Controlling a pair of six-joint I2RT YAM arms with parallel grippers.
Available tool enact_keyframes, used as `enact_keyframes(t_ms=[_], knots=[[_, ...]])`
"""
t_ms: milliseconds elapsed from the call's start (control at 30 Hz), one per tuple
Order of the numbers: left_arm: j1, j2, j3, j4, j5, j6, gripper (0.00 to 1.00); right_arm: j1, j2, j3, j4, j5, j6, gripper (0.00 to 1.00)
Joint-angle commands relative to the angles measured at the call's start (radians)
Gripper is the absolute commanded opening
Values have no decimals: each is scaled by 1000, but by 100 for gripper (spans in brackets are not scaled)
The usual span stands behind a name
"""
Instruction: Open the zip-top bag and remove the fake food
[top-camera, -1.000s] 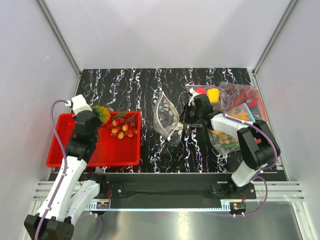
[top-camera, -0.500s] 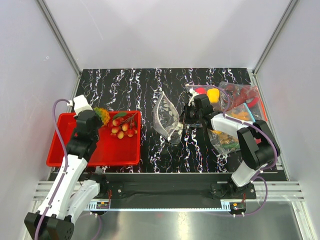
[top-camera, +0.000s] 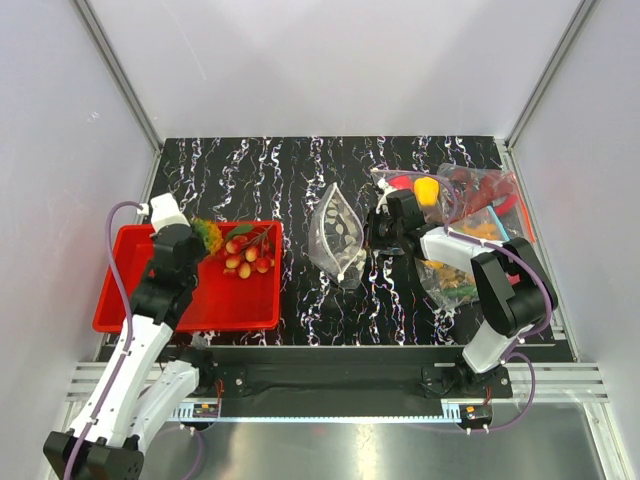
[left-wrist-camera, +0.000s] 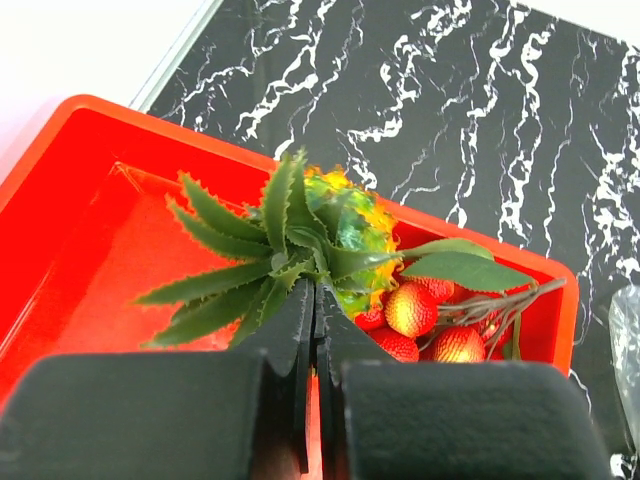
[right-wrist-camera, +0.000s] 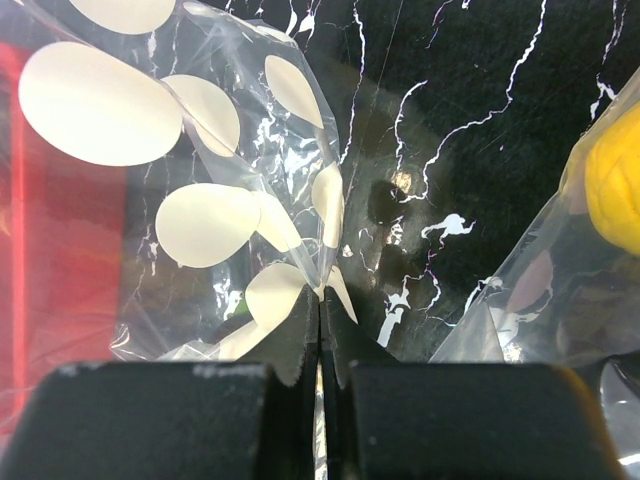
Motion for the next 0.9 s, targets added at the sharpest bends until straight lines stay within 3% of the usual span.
enact_keyframes(t_ms=[0, 267, 333, 400, 433, 467, 600, 767, 867], knots=[[-14, -18, 49, 20, -30, -5, 0, -5, 7, 12, 7, -19, -9, 0], [-43, -1, 52, -6, -115, -7, 0, -5, 5, 12, 4, -29, -11, 0], [-44, 34, 58, -18, -132, -16, 5, -5, 4, 13, 4, -30, -9, 0], [-46, 60, 74, -38, -144, -24, 28, -5, -1, 9, 1, -29, -13, 0], [-44, 62, 77, -38, -144, -24, 28, -6, -2, 9, 1, -29, -14, 0], [-44, 60, 77, -37, -146, -22, 40, -5, -2, 9, -1, -27, -14, 0], [-46, 33, 69, -26, -152, -24, 73, -5, -1, 9, 1, -30, -13, 0], [-47, 17, 71, 6, -117, 2, 79, -5, 2, 13, -1, -33, -13, 0], [-49, 33, 71, 66, -19, 22, 81, -6, -1, 16, -7, -32, -13, 0]])
